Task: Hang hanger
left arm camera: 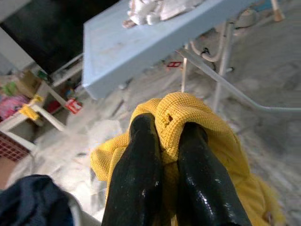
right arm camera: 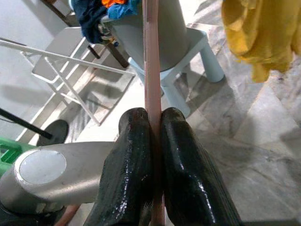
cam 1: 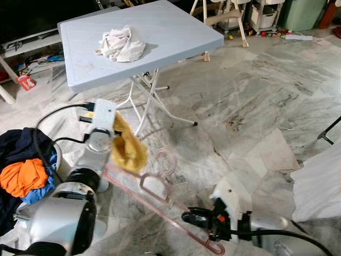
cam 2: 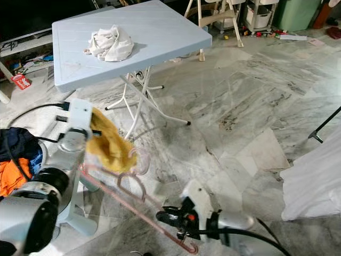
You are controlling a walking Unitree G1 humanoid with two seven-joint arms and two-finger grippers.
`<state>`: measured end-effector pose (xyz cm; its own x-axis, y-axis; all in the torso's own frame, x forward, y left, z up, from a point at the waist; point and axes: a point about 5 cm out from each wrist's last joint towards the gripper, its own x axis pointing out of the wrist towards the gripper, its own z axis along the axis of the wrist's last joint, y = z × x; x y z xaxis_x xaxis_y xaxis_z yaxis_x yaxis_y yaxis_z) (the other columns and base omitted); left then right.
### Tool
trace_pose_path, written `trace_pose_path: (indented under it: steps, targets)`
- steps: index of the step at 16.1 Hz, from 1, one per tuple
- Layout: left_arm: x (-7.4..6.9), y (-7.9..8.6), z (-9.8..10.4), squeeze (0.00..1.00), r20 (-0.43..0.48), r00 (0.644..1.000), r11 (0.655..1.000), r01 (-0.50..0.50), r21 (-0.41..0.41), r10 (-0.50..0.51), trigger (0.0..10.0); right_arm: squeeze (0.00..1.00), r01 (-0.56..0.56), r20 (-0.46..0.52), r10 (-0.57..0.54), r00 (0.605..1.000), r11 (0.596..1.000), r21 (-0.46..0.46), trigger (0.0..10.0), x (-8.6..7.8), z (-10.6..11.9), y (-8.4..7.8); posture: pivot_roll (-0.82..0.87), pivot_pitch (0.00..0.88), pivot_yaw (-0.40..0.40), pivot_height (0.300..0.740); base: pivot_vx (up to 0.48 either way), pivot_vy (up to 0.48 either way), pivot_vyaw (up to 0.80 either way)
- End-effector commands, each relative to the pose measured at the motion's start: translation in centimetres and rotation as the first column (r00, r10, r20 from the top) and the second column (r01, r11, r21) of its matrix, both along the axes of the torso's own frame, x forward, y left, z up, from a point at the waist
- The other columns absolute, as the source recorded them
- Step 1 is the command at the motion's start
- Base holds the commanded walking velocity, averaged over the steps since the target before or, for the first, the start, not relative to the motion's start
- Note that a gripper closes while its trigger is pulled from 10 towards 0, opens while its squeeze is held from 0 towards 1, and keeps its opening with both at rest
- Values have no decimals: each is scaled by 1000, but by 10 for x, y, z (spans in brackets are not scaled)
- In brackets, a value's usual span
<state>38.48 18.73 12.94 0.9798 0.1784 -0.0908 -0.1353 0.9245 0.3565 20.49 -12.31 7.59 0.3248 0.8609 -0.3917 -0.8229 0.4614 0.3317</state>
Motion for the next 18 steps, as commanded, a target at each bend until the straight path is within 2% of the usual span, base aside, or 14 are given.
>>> trace_pose_path:
  steps: [1,3,8,11,18]
  targets:
    - [4,0,12,0,37,999,1000,3,-20,-3,10000,0,14,25,-14,1000,1000,-7,10000,5,0,5,17,73,107,740,0,0,0]
    - [1,-1,6,0,37,999,1000,15,5,-15,10000,0,-12,44,11,999,1000,23,10000,7,5,9,24,68,97,740,0,0,0]
    - [-3,15,2,0,19,1000,999,-5,51,4,10000,0,39,120,-34,992,999,-34,10000,23,10,-14,14,63,95,740,0,0,0]
    - [-2,13,5,0,30,1000,999,4,41,-5,10000,0,72,136,-63,989,996,-59,10000,29,10,-21,14,63,93,740,0,0,0]
    - [-6,3,3,0,36,999,1000,-4,11,4,10000,0,49,116,-43,992,997,-52,10000,24,-4,-6,27,65,91,740,0,0,0]
